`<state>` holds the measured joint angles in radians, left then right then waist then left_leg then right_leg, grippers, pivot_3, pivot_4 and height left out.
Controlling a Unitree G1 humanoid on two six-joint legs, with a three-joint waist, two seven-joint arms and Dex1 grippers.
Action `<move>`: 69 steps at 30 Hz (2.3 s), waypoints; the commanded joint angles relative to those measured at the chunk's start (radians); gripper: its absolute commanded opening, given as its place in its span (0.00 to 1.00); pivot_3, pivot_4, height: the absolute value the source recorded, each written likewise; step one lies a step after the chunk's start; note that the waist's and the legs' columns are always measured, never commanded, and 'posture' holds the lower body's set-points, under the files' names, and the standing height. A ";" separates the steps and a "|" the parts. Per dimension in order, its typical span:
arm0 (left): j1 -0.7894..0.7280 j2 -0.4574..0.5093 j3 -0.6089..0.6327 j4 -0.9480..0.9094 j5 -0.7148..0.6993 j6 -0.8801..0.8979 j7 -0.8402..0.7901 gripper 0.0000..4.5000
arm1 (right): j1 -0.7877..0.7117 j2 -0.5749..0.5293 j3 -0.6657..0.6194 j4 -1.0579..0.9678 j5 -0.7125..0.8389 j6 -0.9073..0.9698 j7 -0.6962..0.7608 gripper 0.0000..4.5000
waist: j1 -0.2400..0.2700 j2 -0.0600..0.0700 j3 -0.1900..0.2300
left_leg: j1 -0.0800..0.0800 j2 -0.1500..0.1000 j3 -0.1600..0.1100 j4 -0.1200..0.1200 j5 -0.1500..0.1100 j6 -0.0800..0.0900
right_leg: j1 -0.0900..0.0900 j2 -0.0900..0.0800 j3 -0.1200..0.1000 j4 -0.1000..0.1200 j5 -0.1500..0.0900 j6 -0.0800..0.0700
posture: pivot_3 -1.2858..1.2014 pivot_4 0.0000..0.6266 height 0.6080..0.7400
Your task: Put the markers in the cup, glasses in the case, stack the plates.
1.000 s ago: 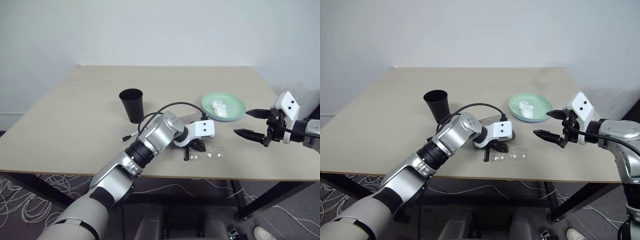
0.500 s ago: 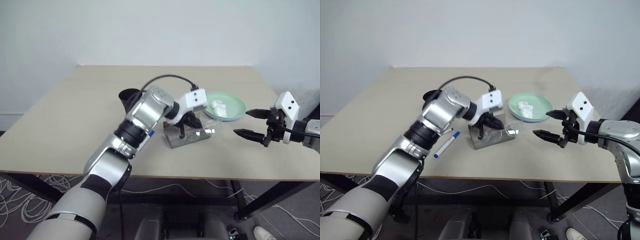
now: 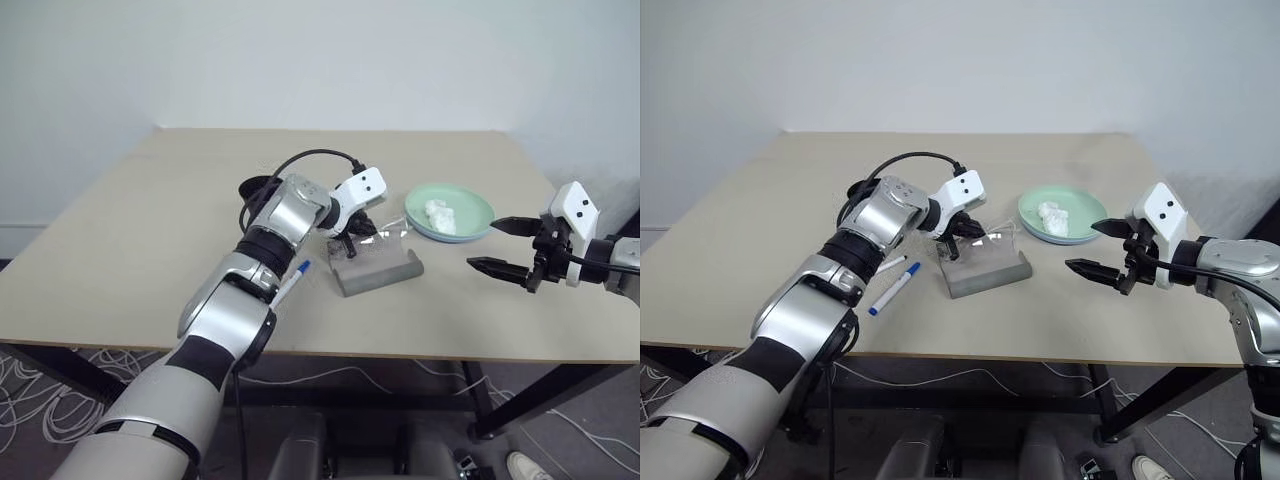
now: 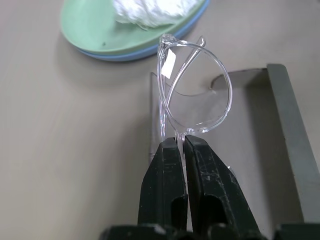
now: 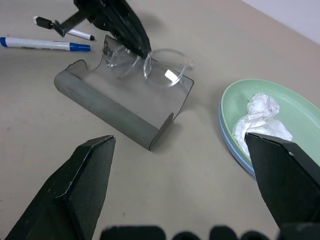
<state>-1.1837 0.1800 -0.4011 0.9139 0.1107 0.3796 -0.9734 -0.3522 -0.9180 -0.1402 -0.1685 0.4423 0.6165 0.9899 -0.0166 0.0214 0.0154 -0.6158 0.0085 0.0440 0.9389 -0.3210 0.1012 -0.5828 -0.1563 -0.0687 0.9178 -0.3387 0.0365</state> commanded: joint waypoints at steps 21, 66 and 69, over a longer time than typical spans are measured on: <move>0.120 0.001 -0.069 -0.261 0.074 0.135 -0.092 0.01 | -0.031 -0.001 -0.019 -0.023 0.018 -0.010 -0.005 1.00 | 0.000 0.000 0.000 | 0.000 0.000 -0.001 0.001 0.000 0.000 | 0.000 0.000 -0.001 0.000 0.000 0.000 | 0.52 0.00 0.16; 0.078 0.014 0.042 -0.037 0.109 -0.192 0.008 0.01 | -0.050 0.015 -0.001 -0.010 0.011 -0.019 -0.006 1.00 | 0.025 0.000 0.000 | -0.003 0.000 -0.001 0.003 0.000 0.000 | -0.002 0.000 -0.001 0.000 0.000 0.000 | 0.52 0.00 0.16; 0.163 0.044 0.014 -0.243 0.108 -0.134 -0.067 0.01 | -0.053 0.018 0.003 -0.009 0.010 -0.020 -0.006 1.00 | 0.024 0.001 -0.001 | -0.003 0.000 -0.001 0.002 0.000 -0.001 | -0.002 0.000 -0.001 0.001 0.000 0.000 | 0.52 0.00 0.16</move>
<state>-1.0361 0.2105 -0.3703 0.7838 0.2239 0.2186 -1.0012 -0.3831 -0.8978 -0.1210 -0.1675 0.4486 0.6105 0.9858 0.0075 0.0226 0.0144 -0.6187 0.0088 0.0427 0.9407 -0.3210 0.1005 -0.5845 -0.1565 -0.0694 0.9184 -0.3384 0.0360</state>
